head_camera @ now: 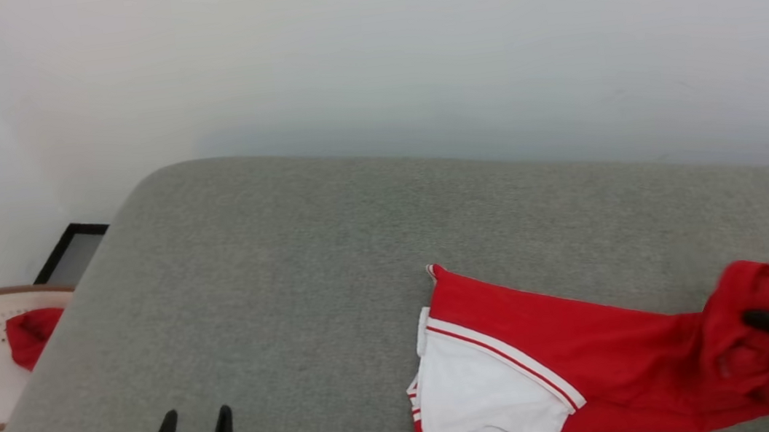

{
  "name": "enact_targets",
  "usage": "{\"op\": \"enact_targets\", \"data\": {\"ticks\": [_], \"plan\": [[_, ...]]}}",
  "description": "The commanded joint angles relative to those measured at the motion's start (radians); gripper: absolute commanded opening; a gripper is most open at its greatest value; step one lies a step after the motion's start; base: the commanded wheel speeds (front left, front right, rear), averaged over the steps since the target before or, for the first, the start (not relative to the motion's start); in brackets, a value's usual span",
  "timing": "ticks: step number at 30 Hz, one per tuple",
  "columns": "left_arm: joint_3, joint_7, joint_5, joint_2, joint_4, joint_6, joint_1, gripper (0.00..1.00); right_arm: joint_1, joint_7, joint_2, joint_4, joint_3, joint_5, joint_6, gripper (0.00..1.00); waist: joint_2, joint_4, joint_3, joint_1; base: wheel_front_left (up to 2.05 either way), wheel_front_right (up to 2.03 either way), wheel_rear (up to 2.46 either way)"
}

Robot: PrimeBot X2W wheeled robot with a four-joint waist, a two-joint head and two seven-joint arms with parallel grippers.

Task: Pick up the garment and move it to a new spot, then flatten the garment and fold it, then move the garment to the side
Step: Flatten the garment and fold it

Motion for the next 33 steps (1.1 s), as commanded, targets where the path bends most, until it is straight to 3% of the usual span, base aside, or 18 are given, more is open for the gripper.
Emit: {"op": "enact_targets", "data": {"ticks": [1, 7, 14, 19, 27, 28, 31, 33], "plan": [[-0.002, -0.004, 0.006, -0.002, 0.002, -0.002, -0.010, 1.00, -0.006, 0.004, 0.011, -0.010, 0.008, 0.008, -0.001, 0.00, 0.0000, 0.016, -0.008, 0.0000, 0.00, 0.00, 0.00], [-0.031, -0.004, -0.004, -0.015, 0.024, -0.002, -0.043, 1.00, -0.042, 0.016, 0.082, -0.059, 0.065, 0.006, -0.001, 0.00, 0.0000, 0.066, -0.015, 0.0000, 0.00, 0.00, 0.00], [-0.071, -0.004, -0.015, -0.025, 0.049, -0.002, -0.077, 1.00, -0.114, -0.019, 0.166, -0.015, 0.163, -0.003, -0.001, 0.00, 0.0000, 0.130, -0.011, 0.0000, 0.00, 0.00, 0.00], [-0.096, -0.004, -0.027, -0.029, 0.068, -0.002, -0.097, 1.00, -0.166, -0.083, 0.217, 0.079, 0.243, -0.029, -0.001, 0.00, 0.0000, 0.186, -0.005, 0.0000, 0.00, 0.00, 0.00], [-0.110, -0.004, -0.044, -0.037, 0.085, -0.002, -0.116, 1.00, -0.229, -0.187, 0.245, 0.256, 0.299, -0.088, -0.001, 0.00, 0.0000, 0.233, 0.009, 0.0000, 0.00, 0.00, 0.00], [-0.109, -0.004, -0.046, -0.038, 0.085, -0.002, -0.117, 1.00, -0.236, -0.199, 0.248, 0.277, 0.301, -0.095, -0.001, 0.05, 0.0000, 0.234, 0.011, 0.0000, 0.00, 0.00, 0.00], [-0.109, -0.004, -0.051, -0.039, 0.090, -0.002, -0.116, 1.00, -0.261, -0.228, 0.251, 0.327, 0.321, -0.117, -0.001, 0.58, 0.0000, 0.232, 0.017, 0.0000, 0.00, 0.00, 0.00], [-0.102, -0.004, -0.055, -0.038, 0.090, -0.002, -0.115, 1.00, -0.276, -0.238, 0.260, 0.350, 0.335, -0.108, -0.001, 0.83, 0.0000, 0.224, 0.019, 0.0000, 0.00, 0.00, 0.00]]}}
